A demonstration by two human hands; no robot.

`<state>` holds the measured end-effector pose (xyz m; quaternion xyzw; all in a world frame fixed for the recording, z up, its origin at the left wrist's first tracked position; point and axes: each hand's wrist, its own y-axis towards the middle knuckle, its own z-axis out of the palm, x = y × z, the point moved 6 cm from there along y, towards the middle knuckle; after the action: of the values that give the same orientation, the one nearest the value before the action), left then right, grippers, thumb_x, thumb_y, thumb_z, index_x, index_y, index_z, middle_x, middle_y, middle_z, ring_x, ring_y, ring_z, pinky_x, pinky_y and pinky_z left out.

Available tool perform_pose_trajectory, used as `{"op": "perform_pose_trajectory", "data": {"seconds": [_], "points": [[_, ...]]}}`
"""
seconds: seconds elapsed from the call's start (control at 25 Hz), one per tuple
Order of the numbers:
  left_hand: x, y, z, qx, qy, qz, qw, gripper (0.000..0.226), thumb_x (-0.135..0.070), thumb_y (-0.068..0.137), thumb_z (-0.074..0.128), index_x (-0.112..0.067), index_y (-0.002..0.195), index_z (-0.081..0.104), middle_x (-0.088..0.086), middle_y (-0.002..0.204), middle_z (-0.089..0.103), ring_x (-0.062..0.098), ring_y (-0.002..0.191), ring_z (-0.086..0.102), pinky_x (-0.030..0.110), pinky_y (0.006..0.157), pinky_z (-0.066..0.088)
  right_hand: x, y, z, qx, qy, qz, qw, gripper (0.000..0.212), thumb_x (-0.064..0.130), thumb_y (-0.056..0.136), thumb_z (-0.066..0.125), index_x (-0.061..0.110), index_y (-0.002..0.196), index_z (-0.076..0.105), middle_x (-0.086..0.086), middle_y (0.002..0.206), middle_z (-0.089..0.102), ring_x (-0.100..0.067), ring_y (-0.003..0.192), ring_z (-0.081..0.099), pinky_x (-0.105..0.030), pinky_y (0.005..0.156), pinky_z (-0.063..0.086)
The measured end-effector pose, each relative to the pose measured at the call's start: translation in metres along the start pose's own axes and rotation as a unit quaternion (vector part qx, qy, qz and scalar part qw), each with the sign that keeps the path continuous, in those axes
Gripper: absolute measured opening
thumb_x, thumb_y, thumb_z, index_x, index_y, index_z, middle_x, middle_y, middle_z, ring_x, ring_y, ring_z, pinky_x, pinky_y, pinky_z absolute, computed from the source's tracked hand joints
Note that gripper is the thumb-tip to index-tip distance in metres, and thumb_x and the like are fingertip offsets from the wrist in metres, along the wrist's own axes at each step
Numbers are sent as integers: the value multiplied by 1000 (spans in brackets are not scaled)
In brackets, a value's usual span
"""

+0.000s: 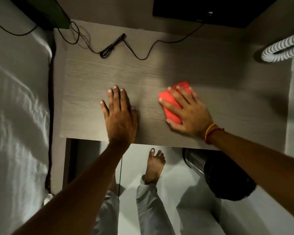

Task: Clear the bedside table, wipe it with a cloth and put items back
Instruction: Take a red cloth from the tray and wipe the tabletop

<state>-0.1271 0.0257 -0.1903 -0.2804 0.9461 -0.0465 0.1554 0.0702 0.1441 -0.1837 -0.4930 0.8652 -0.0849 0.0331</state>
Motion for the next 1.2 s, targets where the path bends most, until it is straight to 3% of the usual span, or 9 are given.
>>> {"op": "perform_pose_trajectory", "data": {"seconds": [0.16, 0.28, 0.36, 0.48, 0.6, 0.84, 0.96, 1.12, 1.2], "points": [[-13, -8, 5, 7, 10, 65, 998, 69, -45, 107, 36, -8, 163, 17, 11, 173, 12, 27, 161, 4, 54, 130, 5, -80, 42, -10, -38, 50, 181, 981, 71, 65, 93, 39, 42, 157, 22, -3, 169, 23, -32, 155, 22, -59, 122, 21], [-36, -12, 13, 10, 21, 166, 986, 66, -42, 107, 38, -9, 162, 23, 10, 172, 18, 26, 161, 10, 56, 129, 10, -80, 34, -6, -38, 57, 223, 972, 73, 68, 91, 40, 43, 157, 22, -2, 169, 21, -33, 155, 21, -64, 122, 17], [-54, -14, 18, 9, 32, 203, 979, 65, -42, 108, 37, -8, 162, 25, 10, 171, 20, 26, 160, 13, 56, 128, 12, -52, -1, 2, -27, 52, 219, 974, 76, 69, 92, 40, 38, 159, 21, -7, 169, 20, -35, 155, 19, -66, 121, 17], [-80, -14, 22, 12, 39, 233, 972, 64, -43, 108, 36, -7, 161, 27, 11, 171, 22, 26, 160, 17, 57, 127, 13, -19, -65, 13, 2, 31, 142, 989, 78, 68, 93, 41, 35, 160, 20, -10, 169, 19, -35, 157, 16, -66, 120, 17], [-94, -14, 25, 20, 50, 262, 963, 65, -44, 108, 35, -7, 161, 27, 12, 170, 23, 25, 159, 18, 56, 128, 11, -53, -93, 15, 8, 6, 112, 994, 77, 68, 91, 42, 37, 159, 23, -10, 169, 22, -34, 155, 21, -62, 120, 20], [-101, -19, 38, 50, 43, 230, 971, 69, -49, 108, 30, -9, 163, 18, 9, 173, 13, 24, 161, 6, 56, 129, 5, -179, -61, 0, -27, 62, 282, 957, 74, 66, 92, 42, 40, 158, 20, -5, 168, 22, -38, 152, 23, -63, 121, 22], [-106, -22, 40, 54, 50, 202, 977, 71, -52, 108, 28, -9, 163, 14, 9, 173, 10, 24, 161, 2, 57, 129, 6, -153, -78, 8, -38, 58, 310, 948, 73, 66, 93, 42, 40, 158, 22, -4, 168, 24, -36, 152, 25, -61, 121, 23], [-111, -23, 38, 67, 45, 179, 980, 72, -53, 109, 27, -9, 164, 13, 9, 173, 9, 25, 161, 3, 56, 129, 5, -101, -142, 21, -15, 57, 256, 965, 75, 62, 93, 47, 37, 159, 22, -5, 169, 19, -32, 156, 16, -61, 123, 17], [-107, -22, 35, 74, 30, 186, 979, 70, -52, 109, 28, -10, 163, 15, 8, 173, 10, 24, 161, 4, 53, 130, 5, -101, -165, 24, -18, 69, 294, 953, 75, 60, 92, 50, 37, 159, 23, -5, 169, 20, -32, 156, 17, -62, 124, 16]]}}
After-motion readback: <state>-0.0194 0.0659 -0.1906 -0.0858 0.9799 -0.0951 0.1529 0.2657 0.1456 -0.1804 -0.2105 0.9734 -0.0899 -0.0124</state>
